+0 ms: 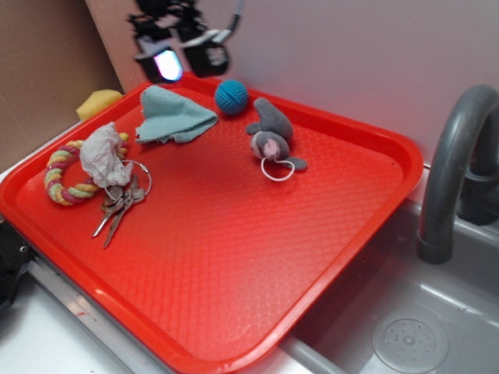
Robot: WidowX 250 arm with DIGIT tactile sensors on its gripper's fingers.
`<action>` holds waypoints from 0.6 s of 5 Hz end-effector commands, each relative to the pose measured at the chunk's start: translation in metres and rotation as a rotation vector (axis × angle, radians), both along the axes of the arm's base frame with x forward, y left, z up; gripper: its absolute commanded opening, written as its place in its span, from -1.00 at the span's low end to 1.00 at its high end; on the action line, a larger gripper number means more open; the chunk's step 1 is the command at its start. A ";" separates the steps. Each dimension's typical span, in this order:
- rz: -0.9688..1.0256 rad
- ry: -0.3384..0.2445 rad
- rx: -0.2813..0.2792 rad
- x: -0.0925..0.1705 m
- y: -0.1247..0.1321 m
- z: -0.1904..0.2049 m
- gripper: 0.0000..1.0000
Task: Grab the gray animal.
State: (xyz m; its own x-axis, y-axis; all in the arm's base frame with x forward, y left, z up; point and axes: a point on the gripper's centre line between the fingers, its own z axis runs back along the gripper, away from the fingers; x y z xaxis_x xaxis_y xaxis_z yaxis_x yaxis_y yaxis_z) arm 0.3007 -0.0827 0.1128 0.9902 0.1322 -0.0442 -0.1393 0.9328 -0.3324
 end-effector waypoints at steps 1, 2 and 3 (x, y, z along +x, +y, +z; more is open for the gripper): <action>-0.136 -0.117 -0.084 0.032 -0.037 -0.022 1.00; -0.202 -0.128 -0.049 0.027 -0.053 -0.040 1.00; -0.238 -0.121 -0.066 0.027 -0.066 -0.054 1.00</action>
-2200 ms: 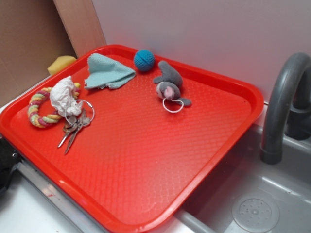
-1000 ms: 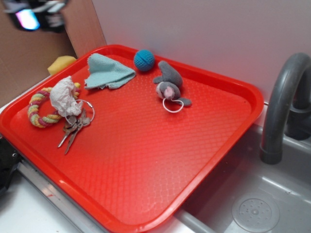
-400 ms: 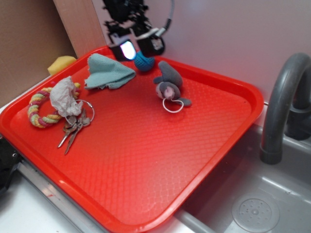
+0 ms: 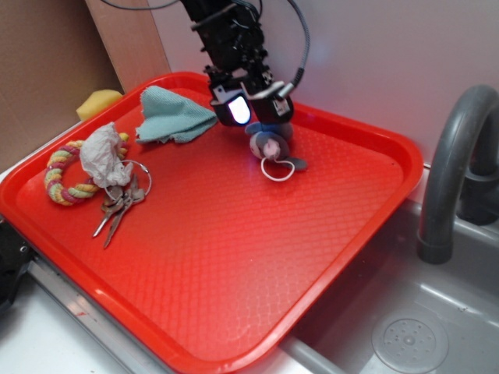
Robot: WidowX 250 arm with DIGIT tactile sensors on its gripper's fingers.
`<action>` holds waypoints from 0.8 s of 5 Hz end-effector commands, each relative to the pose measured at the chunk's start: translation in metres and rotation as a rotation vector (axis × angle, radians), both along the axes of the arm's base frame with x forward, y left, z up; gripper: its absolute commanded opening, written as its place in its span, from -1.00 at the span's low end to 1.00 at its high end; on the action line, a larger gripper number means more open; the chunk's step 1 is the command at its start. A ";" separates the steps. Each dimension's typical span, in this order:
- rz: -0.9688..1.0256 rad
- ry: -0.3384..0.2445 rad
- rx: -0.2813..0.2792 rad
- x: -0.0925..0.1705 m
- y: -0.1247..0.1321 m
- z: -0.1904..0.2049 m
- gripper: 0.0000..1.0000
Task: Grab the gray animal.
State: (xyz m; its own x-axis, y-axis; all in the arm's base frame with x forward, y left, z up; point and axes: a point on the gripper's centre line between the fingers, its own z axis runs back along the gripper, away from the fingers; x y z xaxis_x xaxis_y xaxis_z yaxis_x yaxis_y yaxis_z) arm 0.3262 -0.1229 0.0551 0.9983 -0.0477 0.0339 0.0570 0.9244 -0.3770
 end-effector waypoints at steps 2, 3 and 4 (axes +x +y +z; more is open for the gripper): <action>0.005 -0.042 0.198 -0.009 -0.026 0.003 -1.00; 0.094 -0.039 0.345 -0.030 -0.005 0.034 -1.00; 0.236 -0.069 0.511 -0.068 0.031 0.084 -1.00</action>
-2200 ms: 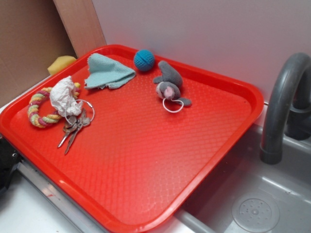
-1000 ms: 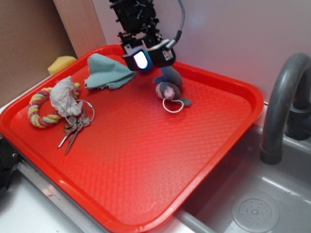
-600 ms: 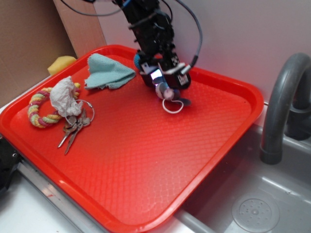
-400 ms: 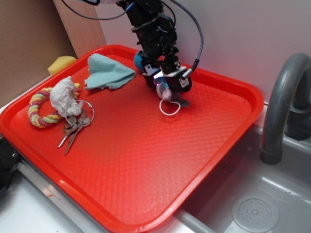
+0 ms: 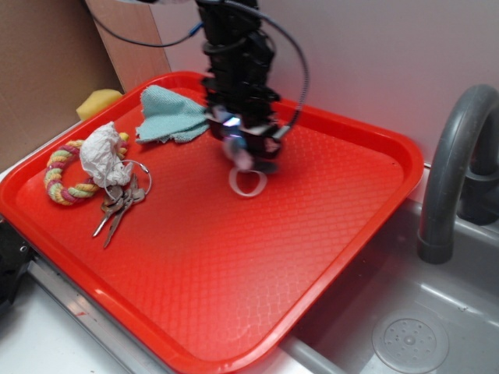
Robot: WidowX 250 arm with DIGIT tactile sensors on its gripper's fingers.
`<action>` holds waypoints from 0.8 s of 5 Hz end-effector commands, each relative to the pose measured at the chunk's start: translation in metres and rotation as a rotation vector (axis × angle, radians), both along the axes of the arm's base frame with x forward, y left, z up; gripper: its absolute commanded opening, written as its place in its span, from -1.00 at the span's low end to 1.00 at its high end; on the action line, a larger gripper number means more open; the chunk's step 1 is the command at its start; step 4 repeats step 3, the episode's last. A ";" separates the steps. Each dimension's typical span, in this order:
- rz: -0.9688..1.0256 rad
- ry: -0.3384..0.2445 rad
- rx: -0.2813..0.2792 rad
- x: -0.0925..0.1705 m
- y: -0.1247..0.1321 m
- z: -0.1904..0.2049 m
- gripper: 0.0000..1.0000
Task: Grab the gray animal.
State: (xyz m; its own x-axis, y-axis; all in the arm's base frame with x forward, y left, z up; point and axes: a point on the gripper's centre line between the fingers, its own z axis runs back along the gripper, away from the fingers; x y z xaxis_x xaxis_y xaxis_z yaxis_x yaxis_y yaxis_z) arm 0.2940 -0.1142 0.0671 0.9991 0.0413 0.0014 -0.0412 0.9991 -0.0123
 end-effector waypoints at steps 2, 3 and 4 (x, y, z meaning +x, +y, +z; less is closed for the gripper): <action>0.335 -0.176 0.064 -0.089 0.069 0.147 -1.00; 0.269 -0.156 -0.110 -0.098 0.074 0.142 -1.00; 0.269 -0.156 -0.110 -0.098 0.074 0.142 -1.00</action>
